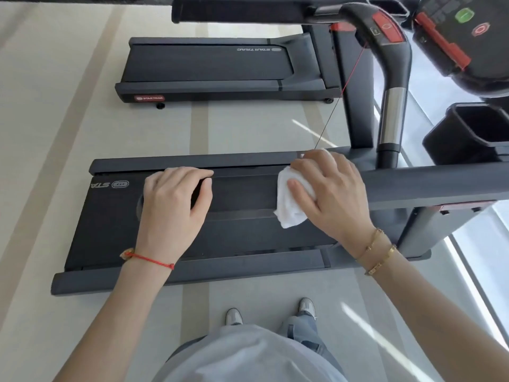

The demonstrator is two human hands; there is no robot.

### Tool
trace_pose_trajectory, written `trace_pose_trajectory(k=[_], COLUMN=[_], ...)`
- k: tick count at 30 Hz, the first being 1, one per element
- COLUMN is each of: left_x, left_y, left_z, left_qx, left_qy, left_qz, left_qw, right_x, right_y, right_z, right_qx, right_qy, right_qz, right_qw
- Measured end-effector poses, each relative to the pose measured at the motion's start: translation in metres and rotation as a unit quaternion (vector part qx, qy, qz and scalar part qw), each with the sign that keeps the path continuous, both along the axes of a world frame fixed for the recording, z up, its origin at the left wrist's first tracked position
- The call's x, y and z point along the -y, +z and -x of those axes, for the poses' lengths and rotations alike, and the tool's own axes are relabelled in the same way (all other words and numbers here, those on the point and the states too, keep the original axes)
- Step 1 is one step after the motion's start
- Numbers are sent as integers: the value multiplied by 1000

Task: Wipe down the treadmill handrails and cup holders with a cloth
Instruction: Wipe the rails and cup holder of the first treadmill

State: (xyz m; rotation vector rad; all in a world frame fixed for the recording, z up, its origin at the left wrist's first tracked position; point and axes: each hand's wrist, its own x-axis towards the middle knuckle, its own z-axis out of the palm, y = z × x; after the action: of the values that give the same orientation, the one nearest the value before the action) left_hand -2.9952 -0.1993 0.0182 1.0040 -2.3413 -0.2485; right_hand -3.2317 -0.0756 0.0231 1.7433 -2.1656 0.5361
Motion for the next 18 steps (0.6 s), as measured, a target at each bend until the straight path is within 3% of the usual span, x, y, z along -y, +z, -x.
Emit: trace_pose_trajectory(k=[6,10,18], left_x=[10,14,16], left_y=[-3,-3,-2], left_z=[-19,-26,-34], left_qx=[-11,-20,-35], left_qy=[-8,-14,-21], left_qz=[-15,-41,-66], left_qw=[1000,999,997], right_x=[38,34,52], right_y=[-7,-7,-11], right_z=[-69,-58,-86], right_qx=[-17,-32,-13], right_qy=[44,79,43], right_qz=[-12,-11,40], right_qw=[999,996,998])
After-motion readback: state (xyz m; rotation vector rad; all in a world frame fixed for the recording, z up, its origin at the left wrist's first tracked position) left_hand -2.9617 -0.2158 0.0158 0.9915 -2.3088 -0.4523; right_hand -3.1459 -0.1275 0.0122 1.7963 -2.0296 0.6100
